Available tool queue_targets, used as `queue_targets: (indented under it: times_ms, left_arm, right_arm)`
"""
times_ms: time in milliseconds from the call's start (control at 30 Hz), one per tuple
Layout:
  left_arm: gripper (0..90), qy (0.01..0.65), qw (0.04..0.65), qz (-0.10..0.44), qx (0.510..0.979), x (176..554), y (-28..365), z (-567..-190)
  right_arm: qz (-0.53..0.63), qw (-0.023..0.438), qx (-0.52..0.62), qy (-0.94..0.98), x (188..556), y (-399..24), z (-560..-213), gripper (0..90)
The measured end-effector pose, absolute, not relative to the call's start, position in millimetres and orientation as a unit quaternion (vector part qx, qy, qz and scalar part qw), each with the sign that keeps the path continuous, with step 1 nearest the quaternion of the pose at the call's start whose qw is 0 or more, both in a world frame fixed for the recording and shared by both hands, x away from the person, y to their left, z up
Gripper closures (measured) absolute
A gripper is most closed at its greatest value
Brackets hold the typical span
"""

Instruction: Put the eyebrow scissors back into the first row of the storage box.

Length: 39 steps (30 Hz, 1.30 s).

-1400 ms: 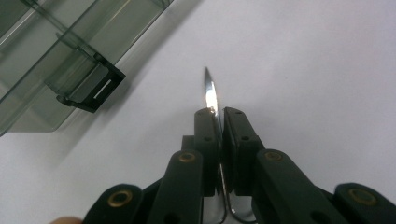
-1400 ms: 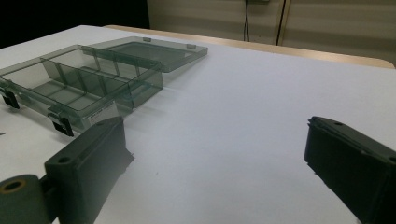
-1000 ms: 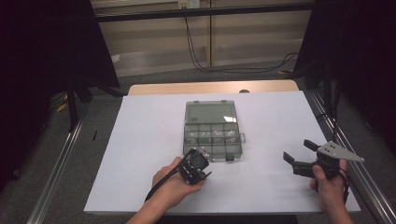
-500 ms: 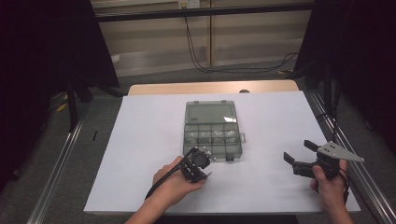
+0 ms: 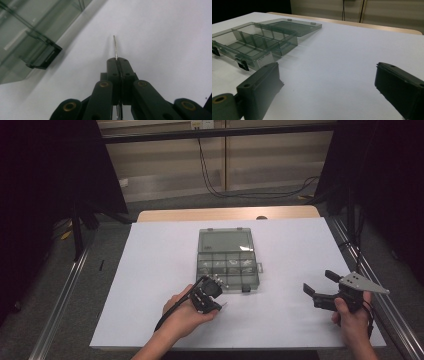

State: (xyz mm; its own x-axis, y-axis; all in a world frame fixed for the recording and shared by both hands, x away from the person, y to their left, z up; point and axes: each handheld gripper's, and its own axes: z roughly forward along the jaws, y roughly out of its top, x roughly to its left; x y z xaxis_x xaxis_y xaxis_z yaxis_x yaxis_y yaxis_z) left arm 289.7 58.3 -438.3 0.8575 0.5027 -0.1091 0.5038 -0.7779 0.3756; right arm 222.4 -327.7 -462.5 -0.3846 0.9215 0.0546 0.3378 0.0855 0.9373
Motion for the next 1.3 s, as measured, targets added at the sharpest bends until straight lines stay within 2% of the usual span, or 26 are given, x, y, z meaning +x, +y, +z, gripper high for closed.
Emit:
queue_targets:
  times_ms: [533,1300]
  left_arm:
    - [89.4,0.273,0.249,0.005,0.929,308,66,-408]
    - [89.4,0.282,0.274,0.018,0.919,345,63,-381]
  right_arm:
    - [0.498,0.293,0.462,0.673,221,-328,-461,2.7]
    - [0.5,0.289,0.463,0.672,221,-330,-461,2.3]
